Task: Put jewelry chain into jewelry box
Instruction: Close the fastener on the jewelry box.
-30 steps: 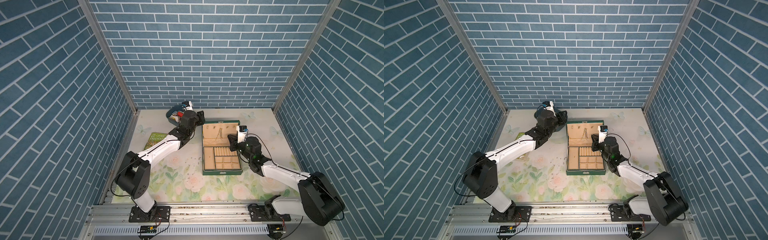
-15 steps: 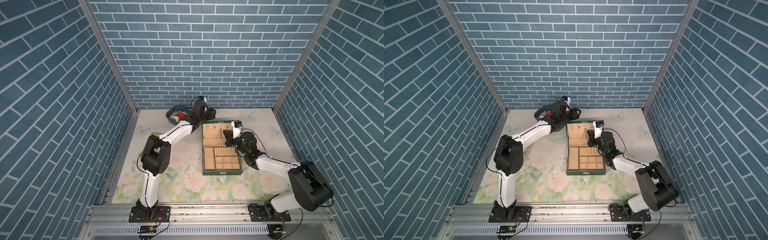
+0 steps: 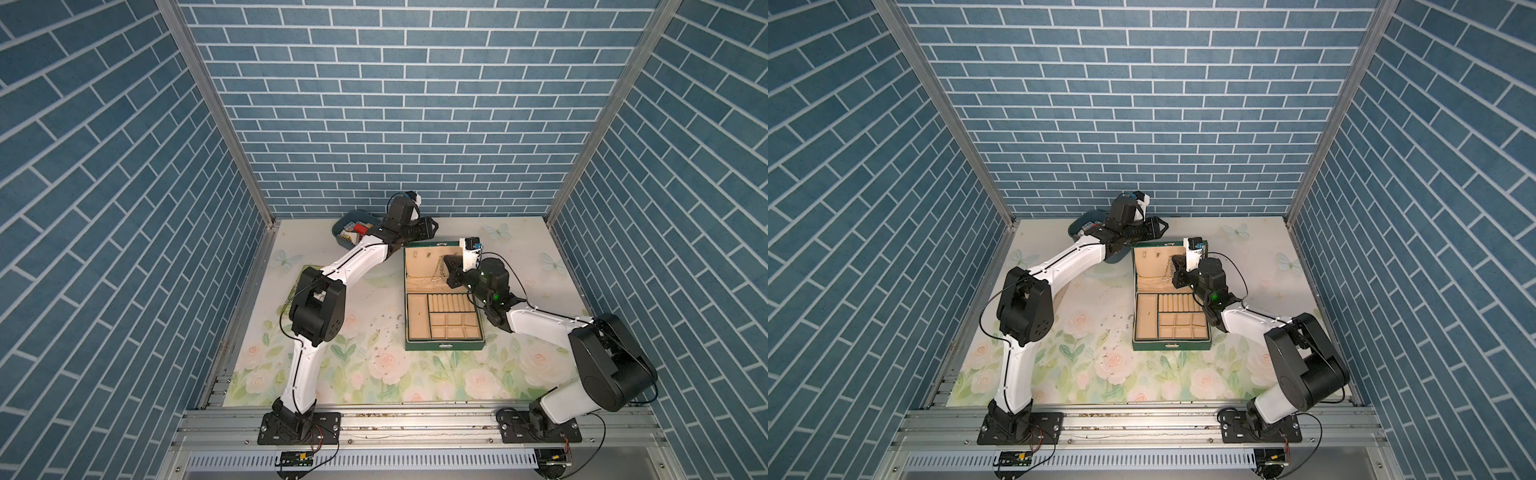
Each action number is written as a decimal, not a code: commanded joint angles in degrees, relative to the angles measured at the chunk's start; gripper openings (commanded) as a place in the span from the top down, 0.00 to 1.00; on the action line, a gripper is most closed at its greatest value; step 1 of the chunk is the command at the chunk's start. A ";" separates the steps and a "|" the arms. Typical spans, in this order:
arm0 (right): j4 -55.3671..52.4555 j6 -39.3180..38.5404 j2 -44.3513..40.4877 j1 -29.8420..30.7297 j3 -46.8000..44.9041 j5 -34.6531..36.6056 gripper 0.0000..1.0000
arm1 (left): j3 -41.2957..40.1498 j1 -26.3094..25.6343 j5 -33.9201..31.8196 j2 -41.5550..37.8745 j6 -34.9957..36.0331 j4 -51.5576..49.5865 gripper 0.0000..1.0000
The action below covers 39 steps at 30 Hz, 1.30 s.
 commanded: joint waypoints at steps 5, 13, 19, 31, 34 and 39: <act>0.85 -1.69 0.58 0.06 0.99 0.69 1.00 | 2.57 -0.09 3.05 2.06 1.53 -3.29 0.51; 1.12 -5.07 -5.44 0.02 -3.77 1.25 0.76 | 4.10 -0.11 3.79 2.13 2.77 -4.47 0.51; -1.29 -13.82 -7.32 0.07 -4.67 -0.68 0.80 | 6.34 -0.11 5.83 3.30 3.55 -6.25 0.51; -0.85 -30.96 -3.73 1.80 -3.06 1.36 0.74 | 7.27 -0.11 6.26 4.05 3.53 -7.09 0.51; -0.37 -31.78 -2.42 2.20 -2.63 4.82 0.76 | 7.29 -0.08 6.44 4.16 3.55 -7.06 0.51; 1.71 -31.92 -1.18 2.29 -2.46 7.55 0.82 | 7.46 -0.10 6.48 4.14 3.70 -7.27 0.51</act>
